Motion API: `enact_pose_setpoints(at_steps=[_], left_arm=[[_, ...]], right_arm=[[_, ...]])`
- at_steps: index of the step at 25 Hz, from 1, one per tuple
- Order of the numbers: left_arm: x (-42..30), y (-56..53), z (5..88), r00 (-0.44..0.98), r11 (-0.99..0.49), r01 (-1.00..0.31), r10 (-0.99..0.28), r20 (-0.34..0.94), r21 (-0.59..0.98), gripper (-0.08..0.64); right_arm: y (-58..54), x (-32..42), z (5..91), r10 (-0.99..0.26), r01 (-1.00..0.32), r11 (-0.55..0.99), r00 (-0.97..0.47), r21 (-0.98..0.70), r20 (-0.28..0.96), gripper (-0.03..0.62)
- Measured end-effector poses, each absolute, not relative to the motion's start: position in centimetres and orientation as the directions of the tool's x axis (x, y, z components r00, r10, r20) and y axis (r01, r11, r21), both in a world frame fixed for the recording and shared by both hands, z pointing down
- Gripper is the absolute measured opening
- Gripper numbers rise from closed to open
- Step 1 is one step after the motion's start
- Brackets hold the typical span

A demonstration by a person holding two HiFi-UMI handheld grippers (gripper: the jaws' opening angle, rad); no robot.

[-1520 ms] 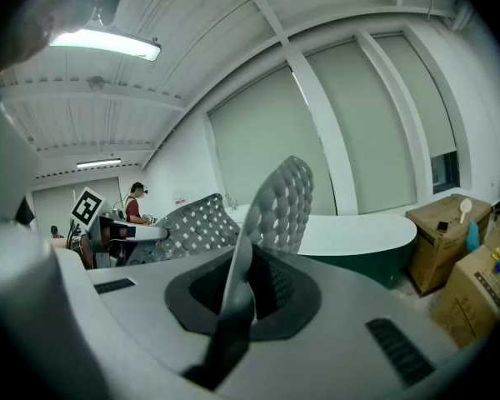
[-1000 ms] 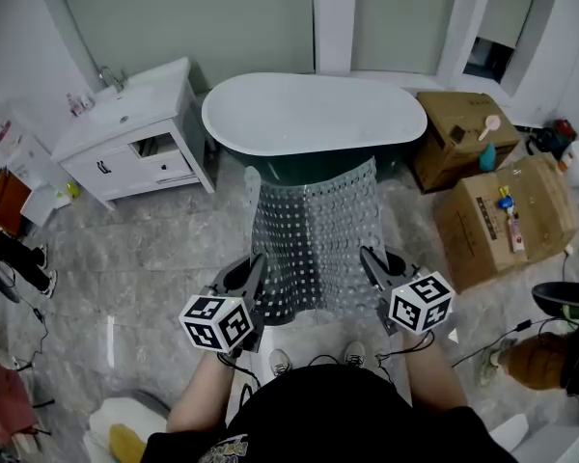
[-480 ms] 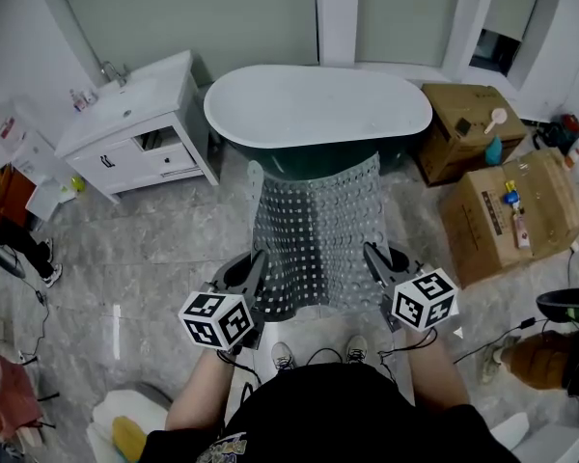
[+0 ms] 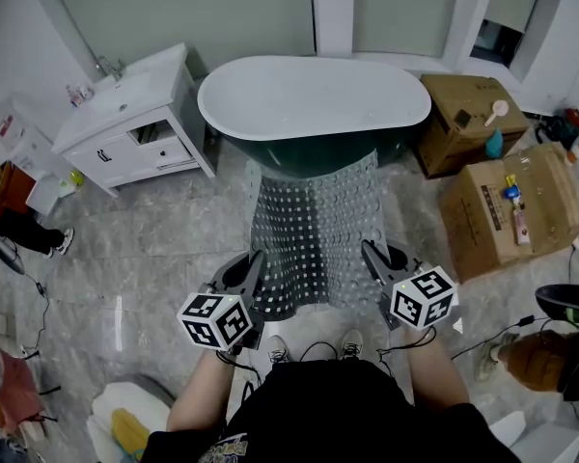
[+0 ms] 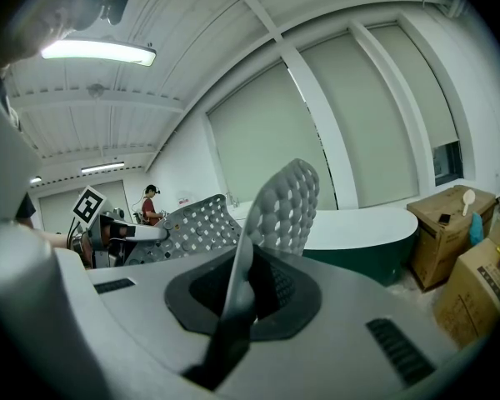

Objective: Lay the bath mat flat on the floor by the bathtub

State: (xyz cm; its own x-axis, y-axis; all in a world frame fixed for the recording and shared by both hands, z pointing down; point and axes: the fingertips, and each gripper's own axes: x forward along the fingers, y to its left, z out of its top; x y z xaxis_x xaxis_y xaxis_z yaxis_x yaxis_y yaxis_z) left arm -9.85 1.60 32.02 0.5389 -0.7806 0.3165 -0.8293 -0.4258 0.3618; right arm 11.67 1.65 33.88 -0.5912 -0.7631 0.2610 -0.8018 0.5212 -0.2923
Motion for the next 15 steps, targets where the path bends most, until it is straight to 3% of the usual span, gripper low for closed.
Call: enact_pose_setpoints(at_steps=[15], left_arm=[[-3.1, 1.8, 33.0, 0.492, -0.369, -0.849, -0.813, 0.31, 0.379, 0.032]], right_arm=[[1.2, 18.8, 34.7, -0.733, -0.776, 0.556, -0.627, -0.299, 0.264, 0.031]])
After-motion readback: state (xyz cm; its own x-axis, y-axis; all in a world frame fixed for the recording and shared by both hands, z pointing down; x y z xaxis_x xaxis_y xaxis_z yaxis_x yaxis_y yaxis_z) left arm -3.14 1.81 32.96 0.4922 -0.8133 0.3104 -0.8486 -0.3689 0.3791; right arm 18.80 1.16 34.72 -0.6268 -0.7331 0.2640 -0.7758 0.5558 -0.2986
